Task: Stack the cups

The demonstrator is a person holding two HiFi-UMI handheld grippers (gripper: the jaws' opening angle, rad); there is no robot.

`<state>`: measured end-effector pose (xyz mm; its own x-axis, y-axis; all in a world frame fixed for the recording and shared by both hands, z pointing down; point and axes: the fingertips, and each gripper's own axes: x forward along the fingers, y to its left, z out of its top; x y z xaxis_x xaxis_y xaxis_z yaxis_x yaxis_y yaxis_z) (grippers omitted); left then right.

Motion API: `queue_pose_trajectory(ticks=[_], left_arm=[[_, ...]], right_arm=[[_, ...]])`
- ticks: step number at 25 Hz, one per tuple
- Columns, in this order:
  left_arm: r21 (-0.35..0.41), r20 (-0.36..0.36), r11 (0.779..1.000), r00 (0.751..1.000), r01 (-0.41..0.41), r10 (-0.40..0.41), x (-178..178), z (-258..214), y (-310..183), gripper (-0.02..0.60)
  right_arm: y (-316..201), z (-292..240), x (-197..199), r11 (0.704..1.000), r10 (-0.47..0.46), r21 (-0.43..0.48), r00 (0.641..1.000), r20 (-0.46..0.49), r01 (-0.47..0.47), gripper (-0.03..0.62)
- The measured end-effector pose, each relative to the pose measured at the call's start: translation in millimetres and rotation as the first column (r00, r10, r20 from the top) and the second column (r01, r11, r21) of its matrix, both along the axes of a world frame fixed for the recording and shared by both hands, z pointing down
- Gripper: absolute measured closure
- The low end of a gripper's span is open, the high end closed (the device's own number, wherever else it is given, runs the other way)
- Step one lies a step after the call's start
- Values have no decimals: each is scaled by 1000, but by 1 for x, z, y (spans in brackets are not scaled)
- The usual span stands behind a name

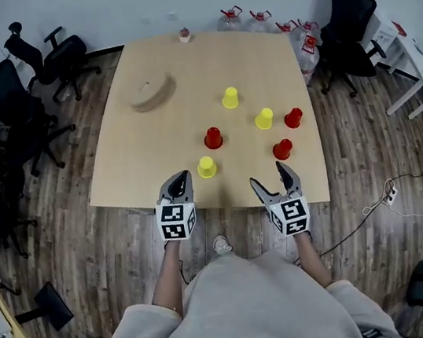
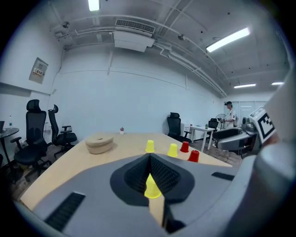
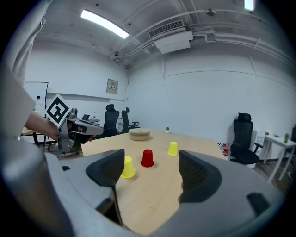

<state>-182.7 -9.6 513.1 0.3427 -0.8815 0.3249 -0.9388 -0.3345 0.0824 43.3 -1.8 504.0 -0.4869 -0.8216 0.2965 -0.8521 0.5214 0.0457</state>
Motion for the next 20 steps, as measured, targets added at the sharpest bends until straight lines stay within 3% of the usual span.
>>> queue_pose_trajectory(ticks=[12,20], left_arm=[[-25,-5,1000,1000,-10,10,5,7,-49,569],[-53,3,996,997,75,-75,13,8,-64,569]], right_arm=[[-44,17,7,999,13,-42,1000,3,-13,243],[-83,23,5,994,-80,-71,997,20,81,243]])
